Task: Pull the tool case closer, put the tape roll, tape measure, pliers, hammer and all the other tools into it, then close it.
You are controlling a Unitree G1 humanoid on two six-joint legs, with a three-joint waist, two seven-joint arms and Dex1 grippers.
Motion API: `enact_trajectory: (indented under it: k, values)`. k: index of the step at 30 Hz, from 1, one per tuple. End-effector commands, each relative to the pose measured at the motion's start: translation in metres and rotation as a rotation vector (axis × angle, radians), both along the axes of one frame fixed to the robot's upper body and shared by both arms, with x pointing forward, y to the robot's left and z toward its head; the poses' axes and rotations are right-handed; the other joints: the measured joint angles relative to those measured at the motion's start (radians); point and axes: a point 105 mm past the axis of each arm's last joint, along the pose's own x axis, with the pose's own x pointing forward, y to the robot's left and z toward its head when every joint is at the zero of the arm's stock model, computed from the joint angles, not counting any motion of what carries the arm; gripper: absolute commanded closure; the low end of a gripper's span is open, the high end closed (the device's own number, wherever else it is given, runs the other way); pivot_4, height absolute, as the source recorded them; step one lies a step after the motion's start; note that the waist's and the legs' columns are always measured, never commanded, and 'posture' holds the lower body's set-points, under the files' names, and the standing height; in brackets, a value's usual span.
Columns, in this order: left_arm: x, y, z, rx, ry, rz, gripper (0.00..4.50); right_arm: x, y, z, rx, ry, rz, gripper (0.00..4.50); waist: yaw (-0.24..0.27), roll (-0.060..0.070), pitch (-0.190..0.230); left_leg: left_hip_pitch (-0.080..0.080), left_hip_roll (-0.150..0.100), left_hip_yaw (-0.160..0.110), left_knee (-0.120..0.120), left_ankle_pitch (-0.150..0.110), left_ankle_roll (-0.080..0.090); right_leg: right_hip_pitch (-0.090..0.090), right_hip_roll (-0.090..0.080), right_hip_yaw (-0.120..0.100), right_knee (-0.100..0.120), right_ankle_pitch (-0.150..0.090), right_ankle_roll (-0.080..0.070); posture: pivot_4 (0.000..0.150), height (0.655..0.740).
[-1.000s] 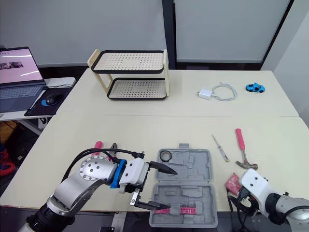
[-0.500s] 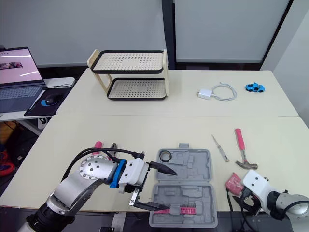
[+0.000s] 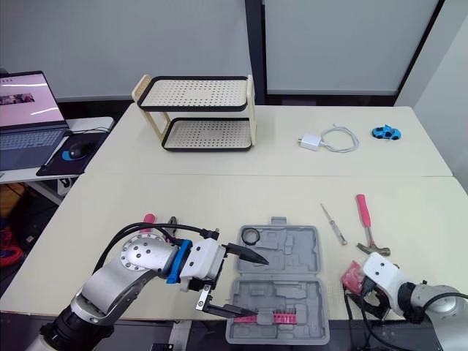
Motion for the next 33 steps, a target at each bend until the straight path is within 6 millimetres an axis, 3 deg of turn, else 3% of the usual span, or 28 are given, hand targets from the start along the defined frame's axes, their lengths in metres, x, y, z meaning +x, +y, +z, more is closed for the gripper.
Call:
enact_trajectory:
  k: [1, 2, 8, 13, 18, 33]
  values:
    - [-0.002, -0.003, 0.006, -0.011, -0.023, -0.018, 0.00, 0.001, 0.001, 0.003, -0.006, -0.002, 0.024, 1.23, 0.000, 0.000, 0.000, 0.000, 0.000, 0.000, 0.000, 0.000, 0.000, 0.000, 0.000, 0.000, 0.000, 0.000, 0.000, 0.150, 0.7400]
    - [-0.002, -0.003, 0.006, -0.011, -0.023, -0.017, 0.00, 0.002, 0.001, 0.003, -0.007, -0.001, 0.028, 1.39, 0.000, 0.000, 0.000, 0.000, 0.000, 0.000, 0.000, 0.000, 0.000, 0.000, 0.000, 0.000, 0.000, 0.000, 0.000, 0.150, 0.7400]
    - [-0.001, -0.001, 0.007, -0.007, -0.026, -0.011, 0.00, -0.005, 0.005, 0.014, -0.061, 0.004, 0.172, 1.39, 0.000, 0.000, 0.000, 0.000, 0.000, 0.000, 0.000, 0.000, 0.000, 0.000, 0.000, 0.000, 0.000, 0.000, 0.000, 0.150, 0.7400]
    - [-0.005, 0.001, 0.003, 0.011, -0.038, -0.037, 0.00, -0.016, 0.008, 0.021, -0.222, 0.040, 0.497, 1.39, -0.003, 0.000, 0.000, 0.000, 0.000, 0.001, 0.000, 0.000, 0.000, 0.000, 0.000, 0.000, 0.000, 0.000, 0.000, 0.150, 0.7400]
    - [-0.009, 0.002, 0.001, 0.015, -0.035, -0.050, 0.00, -0.016, 0.007, 0.017, -0.291, 0.069, 0.693, 1.39, -0.004, -0.001, 0.000, 0.000, 0.000, 0.001, 0.000, 0.000, 0.000, 0.001, 0.001, 0.000, 0.000, 0.000, 0.000, 0.150, 0.7400]
    - [-0.011, 0.002, -0.001, 0.030, -0.032, -0.050, 0.00, -0.001, 0.017, 0.007, -0.286, 0.049, 0.790, 1.39, -0.003, -0.001, 0.000, 0.000, 0.000, 0.001, 0.000, 0.000, 0.000, 0.000, 0.000, 0.000, -0.001, 0.000, 0.000, 0.150, 0.7400]
